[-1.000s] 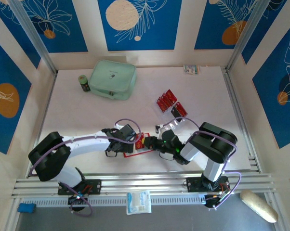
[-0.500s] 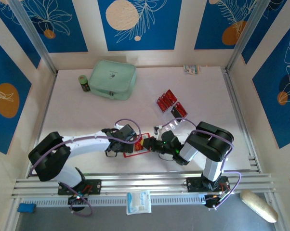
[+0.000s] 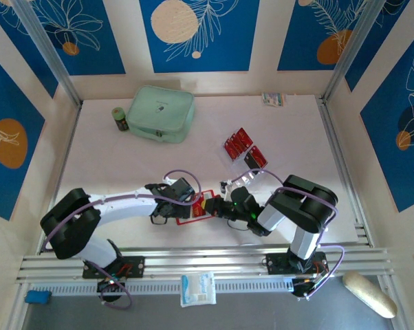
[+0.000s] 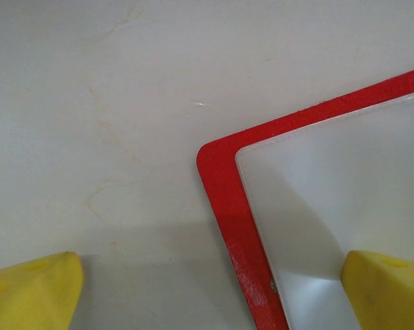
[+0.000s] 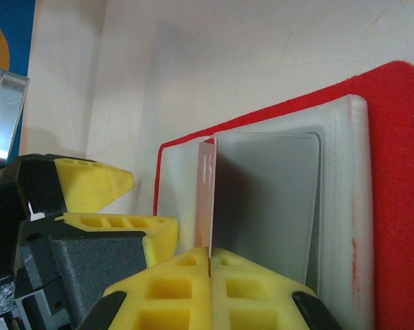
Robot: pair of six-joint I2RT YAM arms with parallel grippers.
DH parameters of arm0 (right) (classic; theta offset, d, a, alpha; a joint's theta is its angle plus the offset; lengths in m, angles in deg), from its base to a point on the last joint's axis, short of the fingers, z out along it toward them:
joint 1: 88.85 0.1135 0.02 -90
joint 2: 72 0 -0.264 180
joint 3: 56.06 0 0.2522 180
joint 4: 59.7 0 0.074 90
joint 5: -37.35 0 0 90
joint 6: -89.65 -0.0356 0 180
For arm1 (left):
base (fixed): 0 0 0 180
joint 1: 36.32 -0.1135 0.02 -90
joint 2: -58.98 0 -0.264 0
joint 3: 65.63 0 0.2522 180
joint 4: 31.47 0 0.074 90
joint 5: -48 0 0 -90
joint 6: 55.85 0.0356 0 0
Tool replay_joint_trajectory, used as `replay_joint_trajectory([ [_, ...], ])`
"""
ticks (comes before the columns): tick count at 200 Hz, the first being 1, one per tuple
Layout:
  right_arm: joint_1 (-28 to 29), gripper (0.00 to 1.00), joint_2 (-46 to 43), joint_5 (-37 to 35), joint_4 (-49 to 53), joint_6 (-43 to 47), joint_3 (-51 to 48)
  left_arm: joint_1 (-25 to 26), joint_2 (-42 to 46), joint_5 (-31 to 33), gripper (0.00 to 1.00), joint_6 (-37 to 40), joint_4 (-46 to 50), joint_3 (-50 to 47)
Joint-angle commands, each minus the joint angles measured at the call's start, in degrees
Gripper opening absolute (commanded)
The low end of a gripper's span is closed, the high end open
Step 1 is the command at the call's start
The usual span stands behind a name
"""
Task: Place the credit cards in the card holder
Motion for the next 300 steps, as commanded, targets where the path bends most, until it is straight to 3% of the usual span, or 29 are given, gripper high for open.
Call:
replay_joint_trajectory([
  [1,0.6,0.00,-0.4,0.7,5.9,-0.3,-0.8,0.4,-0.8,1.0,0.97,-0.2,2.5,-1.9],
  [119,0.4,0.00,0.9,3.6,14.1,-1.7,2.9,0.4,-1.1,1.0,0.97,-0.1,2.3,-2.0],
  [148,-0.3,0.00,2.0,7.3,17.1,-0.7,5.6,0.4,-0.9,0.9,0.97,-0.1,2.1,-2.0],
  [183,-3.4,0.44,-0.8,12.6,22.2,1.9,7.1,0.4,-0.4,1.0,0.97,-0.2,2.1,-2.3],
  [208,-5.8,0.50,-7.9,13.0,31.3,5.7,8.2,0.4,-0.2,1.1,0.97,-0.4,1.8,-2.5],
  [230,-6.6,0.48,-13.2,12.1,40.2,9.8,10.3,0.3,0.1,1.0,0.97,-0.4,1.4,-2.8],
  [269,-6.9,0.16,-14.4,13.1,47.8,14.2,14.6,0.4,2.8,1.4,0.97,-0.3,1.6,-2.5],
  [300,-6.8,0.06,-12.3,14.0,49.8,15.7,17.3,0.1,5.8,2.1,0.99,-0.1,2.3,-1.7],
])
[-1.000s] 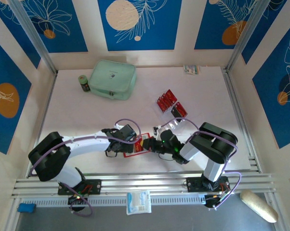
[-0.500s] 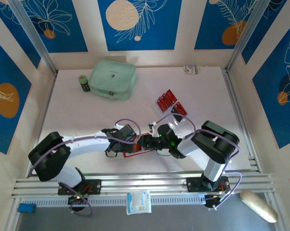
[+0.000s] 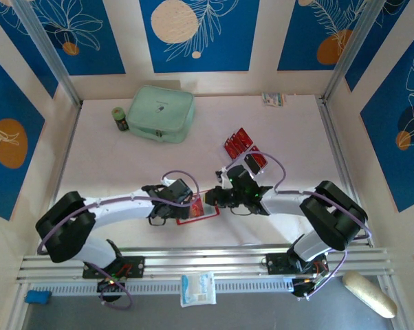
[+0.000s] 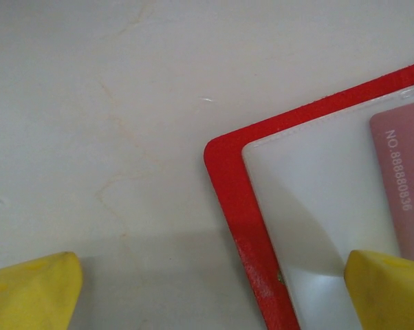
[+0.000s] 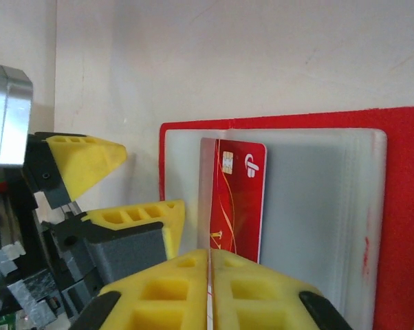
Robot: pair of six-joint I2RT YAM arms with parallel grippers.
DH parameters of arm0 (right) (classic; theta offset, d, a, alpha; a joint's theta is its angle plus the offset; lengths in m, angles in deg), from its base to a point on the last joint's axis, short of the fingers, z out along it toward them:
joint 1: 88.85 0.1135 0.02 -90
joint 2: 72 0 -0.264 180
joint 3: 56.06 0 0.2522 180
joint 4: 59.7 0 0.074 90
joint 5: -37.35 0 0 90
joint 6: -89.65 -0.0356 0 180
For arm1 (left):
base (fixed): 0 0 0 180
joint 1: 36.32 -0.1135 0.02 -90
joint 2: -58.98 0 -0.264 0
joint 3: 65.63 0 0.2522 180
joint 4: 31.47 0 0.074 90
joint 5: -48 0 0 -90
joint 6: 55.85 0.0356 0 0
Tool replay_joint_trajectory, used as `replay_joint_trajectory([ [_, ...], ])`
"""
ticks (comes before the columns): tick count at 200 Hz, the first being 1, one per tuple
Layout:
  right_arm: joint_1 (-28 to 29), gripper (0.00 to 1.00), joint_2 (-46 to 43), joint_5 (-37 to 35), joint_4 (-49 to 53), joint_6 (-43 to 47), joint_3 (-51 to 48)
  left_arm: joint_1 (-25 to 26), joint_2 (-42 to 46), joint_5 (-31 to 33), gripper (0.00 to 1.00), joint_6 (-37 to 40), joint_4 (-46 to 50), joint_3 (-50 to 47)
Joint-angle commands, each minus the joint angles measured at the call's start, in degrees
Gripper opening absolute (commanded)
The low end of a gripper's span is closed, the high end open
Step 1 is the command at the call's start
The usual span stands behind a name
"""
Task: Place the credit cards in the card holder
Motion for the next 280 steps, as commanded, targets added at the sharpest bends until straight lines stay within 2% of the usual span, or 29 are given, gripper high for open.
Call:
replay_joint_trajectory([
  [1,-0.1,0.06,1.5,1.8,5.4,3.3,2.3,0.0,2.8,1.8,0.99,-0.1,2.7,-0.2],
  [89,0.6,0.02,8.6,2.9,9.1,6.7,7.6,-1.3,1.9,2.4,0.99,-2.7,1.2,-4.5],
  [212,6.2,0.00,17.6,4.0,12.3,7.0,15.8,-1.3,2.0,2.4,0.99,-2.2,-0.1,-5.3],
  [240,6.2,0.00,16.9,4.7,13.3,7.6,16.9,-1.3,4.4,3.4,0.99,-2.2,1.4,-4.6],
  [280,4.1,0.00,10.7,3.5,15.3,8.6,15.9,-2.2,5.7,3.6,0.99,-3.2,1.4,-6.1],
])
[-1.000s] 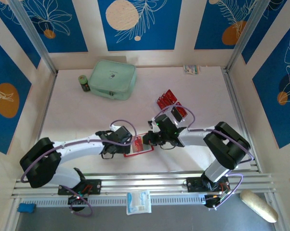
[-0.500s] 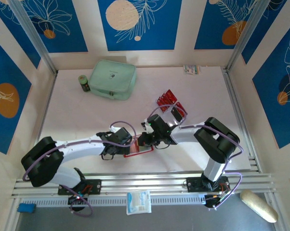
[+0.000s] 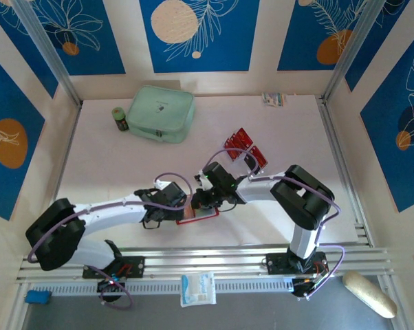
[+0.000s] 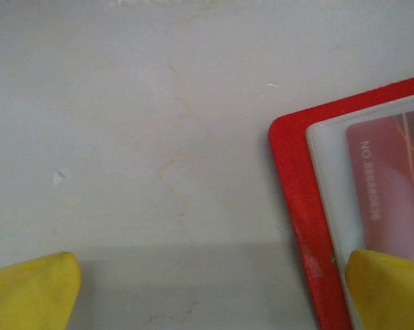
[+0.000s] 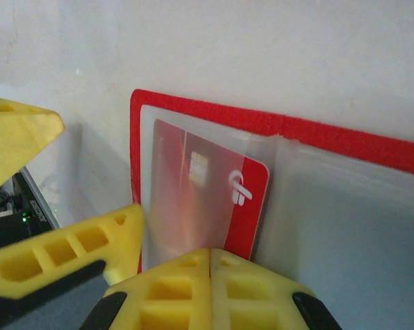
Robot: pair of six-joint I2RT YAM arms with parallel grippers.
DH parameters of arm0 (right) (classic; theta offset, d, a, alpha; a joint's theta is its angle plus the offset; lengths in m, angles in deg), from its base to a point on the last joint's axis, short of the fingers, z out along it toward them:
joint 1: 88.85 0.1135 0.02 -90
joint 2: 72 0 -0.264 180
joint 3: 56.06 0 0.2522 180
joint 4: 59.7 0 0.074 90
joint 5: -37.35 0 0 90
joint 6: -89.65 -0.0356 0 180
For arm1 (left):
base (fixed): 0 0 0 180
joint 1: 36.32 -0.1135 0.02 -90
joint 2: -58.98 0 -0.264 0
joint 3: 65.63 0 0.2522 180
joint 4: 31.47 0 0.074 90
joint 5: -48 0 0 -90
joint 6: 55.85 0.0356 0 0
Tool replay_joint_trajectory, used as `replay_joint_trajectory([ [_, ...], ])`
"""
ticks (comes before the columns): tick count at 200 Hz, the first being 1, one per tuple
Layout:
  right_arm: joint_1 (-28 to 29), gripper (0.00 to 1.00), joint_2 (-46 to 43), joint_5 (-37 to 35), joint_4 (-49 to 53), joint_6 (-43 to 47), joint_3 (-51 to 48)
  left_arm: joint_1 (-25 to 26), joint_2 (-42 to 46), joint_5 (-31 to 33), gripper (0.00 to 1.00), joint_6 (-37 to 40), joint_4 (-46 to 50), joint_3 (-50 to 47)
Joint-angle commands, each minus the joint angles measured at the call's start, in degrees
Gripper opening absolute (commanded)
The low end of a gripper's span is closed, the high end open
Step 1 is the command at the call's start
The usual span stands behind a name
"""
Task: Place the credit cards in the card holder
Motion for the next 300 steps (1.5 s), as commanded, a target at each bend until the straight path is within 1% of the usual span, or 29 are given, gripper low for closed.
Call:
replay_joint_trajectory([
  [1,-0.8,0.00,-4.6,0.7,2.9,1.7,0.0,-0.9,0.8,1.1,0.99,-1.6,1.2,-1.7],
  [20,-1.7,0.00,-5.6,-0.4,4.8,2.9,0.3,-1.2,-0.5,0.4,0.99,-1.8,0.3,-2.4],
  [45,-2.2,0.00,-4.8,-1.5,7.0,3.8,1.4,-1.2,-1.9,0.1,0.99,-1.9,-0.4,-2.8],
  [105,-2.0,0.00,-1.0,-1.4,7.0,4.2,3.2,-1.2,-2.4,0.0,0.99,-1.7,-1.1,-3.3],
  [167,-0.2,0.00,3.1,-1.1,7.8,4.6,6.2,-1.2,-2.5,-0.3,0.99,-1.7,-1.6,-3.6],
  [227,1.0,0.00,5.1,0.1,7.1,3.5,7.4,-1.2,-1.9,-0.5,0.99,-1.6,-1.6,-3.5],
  [252,0.8,0.00,3.1,0.5,7.2,3.4,7.4,-1.2,-0.3,-0.6,0.99,-1.3,-0.3,-2.5],
  [285,0.2,0.00,-3.9,0.6,8.2,3.5,6.3,-1.2,5.3,-0.4,1.00,-1.2,2.4,-0.8],
  [291,0.1,0.03,-5.3,0.0,8.9,3.6,6.0,-1.3,6.4,-0.3,1.00,-1.2,2.7,-0.5],
  [300,0.0,0.10,-7.4,-0.9,10.2,3.9,5.4,-1.2,7.9,-0.2,1.00,-1.2,3.2,-0.1],
])
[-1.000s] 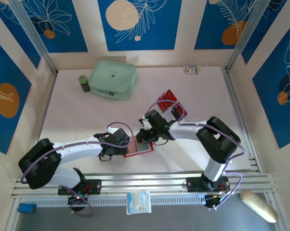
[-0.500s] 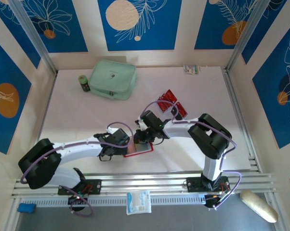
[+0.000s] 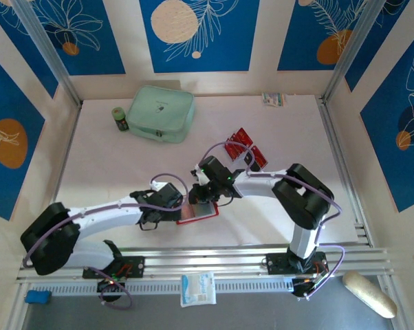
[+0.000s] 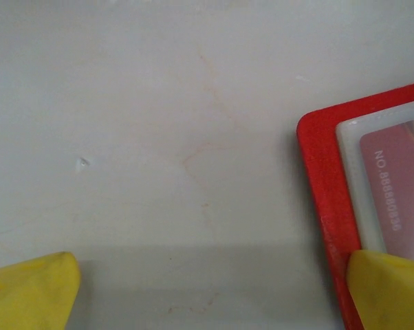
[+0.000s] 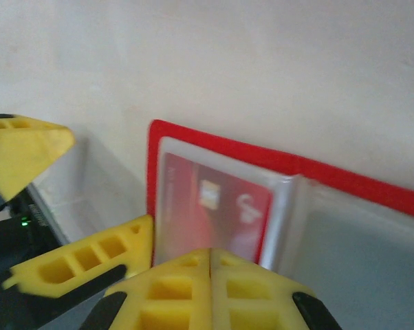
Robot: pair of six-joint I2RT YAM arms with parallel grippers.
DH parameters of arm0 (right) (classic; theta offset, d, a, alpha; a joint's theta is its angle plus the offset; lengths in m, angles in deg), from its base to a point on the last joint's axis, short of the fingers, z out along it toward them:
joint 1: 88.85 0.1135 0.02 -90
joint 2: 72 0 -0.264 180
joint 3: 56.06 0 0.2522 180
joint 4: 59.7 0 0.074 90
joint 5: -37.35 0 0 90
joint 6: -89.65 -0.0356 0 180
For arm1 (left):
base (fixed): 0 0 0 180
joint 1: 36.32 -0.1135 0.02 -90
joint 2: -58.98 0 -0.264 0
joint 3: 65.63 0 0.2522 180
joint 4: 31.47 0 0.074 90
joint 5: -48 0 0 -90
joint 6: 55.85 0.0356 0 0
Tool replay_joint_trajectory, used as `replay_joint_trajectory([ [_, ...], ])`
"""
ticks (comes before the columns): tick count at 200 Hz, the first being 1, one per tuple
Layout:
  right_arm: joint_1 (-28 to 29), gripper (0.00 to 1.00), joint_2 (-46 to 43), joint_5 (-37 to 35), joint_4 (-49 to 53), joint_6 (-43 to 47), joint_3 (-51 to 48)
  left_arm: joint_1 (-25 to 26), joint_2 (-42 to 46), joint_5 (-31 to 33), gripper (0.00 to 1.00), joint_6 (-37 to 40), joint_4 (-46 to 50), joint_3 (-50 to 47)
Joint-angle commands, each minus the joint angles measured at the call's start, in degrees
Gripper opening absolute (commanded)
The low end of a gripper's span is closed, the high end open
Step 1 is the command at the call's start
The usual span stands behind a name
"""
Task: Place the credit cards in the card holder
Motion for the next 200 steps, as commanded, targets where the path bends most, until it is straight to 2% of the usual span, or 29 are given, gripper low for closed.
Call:
replay_joint_trajectory([
  [1,-0.1,0.11,-7.1,0.1,2.6,0.7,-1.0,-0.5,4.4,0.0,1.00,-0.3,2.9,1.7],
  [23,-0.6,0.29,-11.9,-3.9,6.1,1.8,-3.3,-0.7,7.3,-0.6,1.00,-0.2,2.7,2.0],
  [45,-1.8,0.32,-14.8,-6.0,8.1,2.9,-5.9,-1.3,9.0,-2.7,1.00,0.2,0.1,1.4],
  [55,-2.2,0.30,-15.4,-5.9,7.9,3.1,-7.1,-1.7,9.3,-4.1,1.00,0.4,-1.6,0.7],
  [85,-2.7,0.09,-14.5,-5.0,7.0,3.8,-8.8,-2.3,9.6,-8.6,1.00,-0.1,-9.1,-1.7],
  [109,-2.8,0.02,-12.7,-5.5,5.6,3.9,-9.9,-2.6,8.8,-11.8,1.00,-1.2,-14.8,-3.4],
  [200,-5.0,0.00,-9.4,-6.1,0.1,2.7,-15.6,-2.6,1.7,-16.8,1.00,-2.9,-25.1,-5.8],
])
